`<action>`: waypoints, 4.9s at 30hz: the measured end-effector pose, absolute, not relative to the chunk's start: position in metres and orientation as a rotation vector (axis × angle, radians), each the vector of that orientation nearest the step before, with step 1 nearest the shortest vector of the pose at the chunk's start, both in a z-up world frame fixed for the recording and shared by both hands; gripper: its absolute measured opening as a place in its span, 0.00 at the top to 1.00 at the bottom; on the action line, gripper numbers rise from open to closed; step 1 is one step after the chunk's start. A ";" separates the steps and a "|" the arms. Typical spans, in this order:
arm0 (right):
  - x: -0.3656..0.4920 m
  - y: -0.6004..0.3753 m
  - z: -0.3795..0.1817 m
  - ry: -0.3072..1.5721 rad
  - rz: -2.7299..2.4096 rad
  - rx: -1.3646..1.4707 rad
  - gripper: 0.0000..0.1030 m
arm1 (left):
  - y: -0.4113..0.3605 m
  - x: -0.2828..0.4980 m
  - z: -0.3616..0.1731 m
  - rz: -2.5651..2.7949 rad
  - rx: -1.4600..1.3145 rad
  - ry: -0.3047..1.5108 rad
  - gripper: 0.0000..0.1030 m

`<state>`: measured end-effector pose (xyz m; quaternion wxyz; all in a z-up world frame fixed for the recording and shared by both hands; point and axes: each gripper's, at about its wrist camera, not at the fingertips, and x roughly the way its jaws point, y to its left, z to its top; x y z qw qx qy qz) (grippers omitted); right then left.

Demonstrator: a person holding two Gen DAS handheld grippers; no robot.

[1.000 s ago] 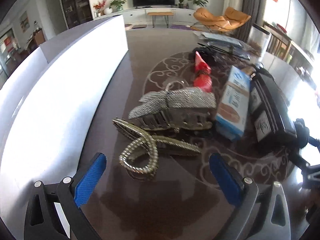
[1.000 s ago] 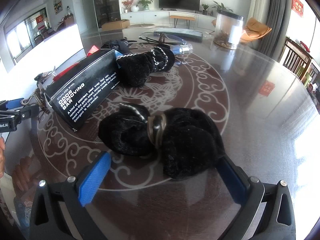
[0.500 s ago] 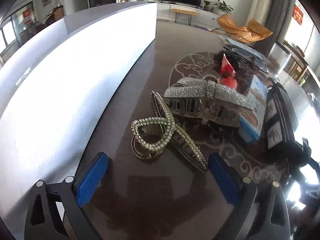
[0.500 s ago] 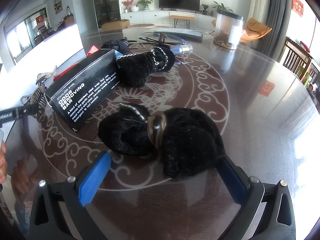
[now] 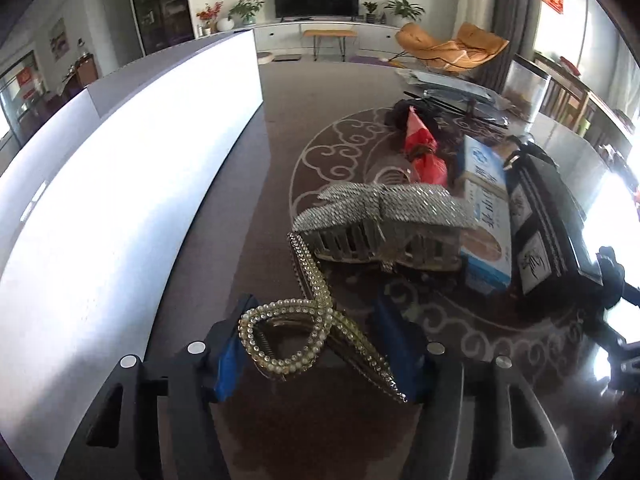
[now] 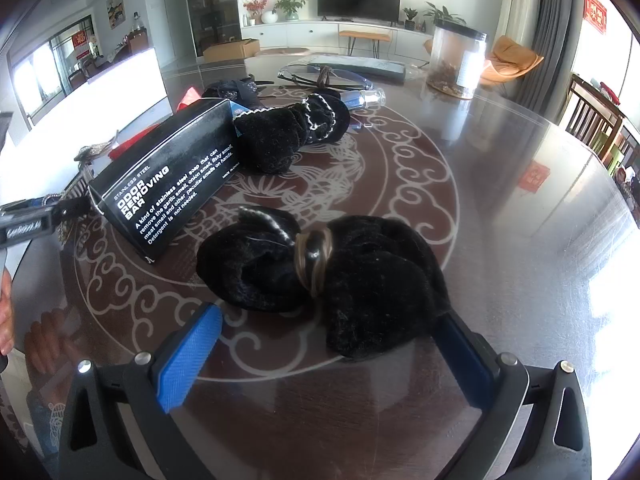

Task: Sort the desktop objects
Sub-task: 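Grasp the pearl-beaded hair clip with the left gripper while the right holds the hair ties, then carry the pearl clip and hair ties into the cardboard bin and release both, then bring both tools back over the table items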

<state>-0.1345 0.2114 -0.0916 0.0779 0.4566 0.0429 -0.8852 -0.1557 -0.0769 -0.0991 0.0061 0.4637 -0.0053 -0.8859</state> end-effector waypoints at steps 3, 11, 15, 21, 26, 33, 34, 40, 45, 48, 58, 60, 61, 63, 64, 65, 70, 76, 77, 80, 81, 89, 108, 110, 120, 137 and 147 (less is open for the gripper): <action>-0.134 0.211 -0.091 0.128 -2.651 1.367 0.00 | -0.070 -0.127 -0.097 -2.900 1.500 -0.037 0.42; -0.131 0.220 -0.090 0.101 -2.609 1.350 0.00 | -0.042 -0.085 -0.094 -2.975 1.552 -0.221 0.36; -0.127 0.224 -0.089 0.169 -2.529 1.358 0.00 | -0.062 -0.084 -0.097 -2.944 1.510 -0.073 0.21; -0.140 0.199 -0.088 0.328 -2.438 1.356 0.00 | -0.055 -0.088 -0.103 -2.922 1.589 -0.177 0.02; -0.149 0.198 -0.088 0.279 -2.406 1.348 0.13 | -0.060 -0.086 -0.100 -2.941 1.552 -0.175 0.23; -0.109 0.196 -0.068 0.118 -2.183 1.394 0.30 | -0.066 -0.081 -0.097 -2.961 1.539 -0.190 0.53; -0.102 0.195 -0.064 0.153 -2.185 1.385 0.19 | -0.068 -0.079 -0.097 -2.968 1.537 -0.187 0.53; -0.107 0.186 -0.045 0.414 -2.252 1.262 0.01 | -0.074 -0.079 -0.098 -2.934 1.566 -0.164 0.23; -0.144 0.157 -0.065 0.520 -2.182 1.312 0.01 | -0.061 -0.080 -0.098 -2.971 1.607 -0.246 0.22; -0.150 0.153 -0.074 0.516 -2.172 1.333 0.43 | -0.059 -0.088 -0.098 -2.969 1.625 -0.242 0.28; -0.088 0.195 -0.060 0.159 -2.237 1.406 0.67 | -0.064 -0.071 -0.091 -2.986 1.622 -0.020 0.55; -0.081 0.201 -0.064 0.070 -2.223 1.433 0.67 | -0.064 -0.064 -0.089 -2.988 1.629 0.049 0.55; -0.079 0.202 -0.063 0.039 -2.217 1.433 0.67 | -0.065 -0.060 -0.086 -2.995 1.619 0.083 0.55; -0.078 0.197 -0.057 0.009 -2.214 1.420 0.67 | -0.067 -0.054 -0.074 -3.013 1.575 0.118 0.55; -0.078 0.194 -0.052 -0.002 -2.214 1.408 0.67 | -0.070 -0.051 -0.066 -3.027 1.546 0.133 0.55; -0.079 0.190 -0.045 -0.019 -2.212 1.391 0.67 | -0.074 -0.048 -0.056 -3.041 1.513 0.153 0.55; -0.086 0.142 0.012 -0.044 -2.199 1.246 0.67 | -0.111 -0.036 0.003 -3.092 1.327 0.236 0.55; -0.108 0.020 0.077 0.012 -2.105 1.050 0.67 | -0.202 -0.032 0.063 -3.006 1.125 0.263 0.55; -0.110 0.000 0.083 0.021 -2.091 1.026 0.67 | -0.220 -0.033 0.068 -2.962 1.105 0.243 0.55; -0.118 -0.078 0.093 0.062 -2.025 0.978 0.67 | -0.277 -0.038 0.066 -2.834 1.113 0.256 0.55; -0.119 -0.100 0.090 0.085 -2.010 0.973 0.67 | -0.289 -0.038 0.064 -2.801 1.121 0.253 0.55; -0.125 -0.216 0.023 0.325 -1.955 1.119 0.64 | -0.366 -0.066 0.007 -2.500 1.384 0.182 0.54; -0.082 -0.240 -0.038 0.765 -1.957 1.015 0.00 | -0.354 -0.075 -0.025 -2.519 1.488 0.094 0.00; -0.079 -0.235 -0.040 0.761 -1.966 1.015 0.00 | -0.350 -0.069 -0.024 -2.528 1.481 0.134 0.00; -0.070 -0.171 0.002 0.536 -2.154 0.859 0.00 | -0.353 -0.059 -0.017 -2.593 1.412 0.253 0.00; -0.087 0.191 -0.073 0.384 -2.669 1.253 0.00 | -0.118 -0.028 0.044 -3.183 1.337 0.116 0.00; -0.126 0.185 -0.088 0.203 -2.711 1.383 0.00 | -0.024 -0.090 -0.103 -2.961 1.665 -0.011 0.00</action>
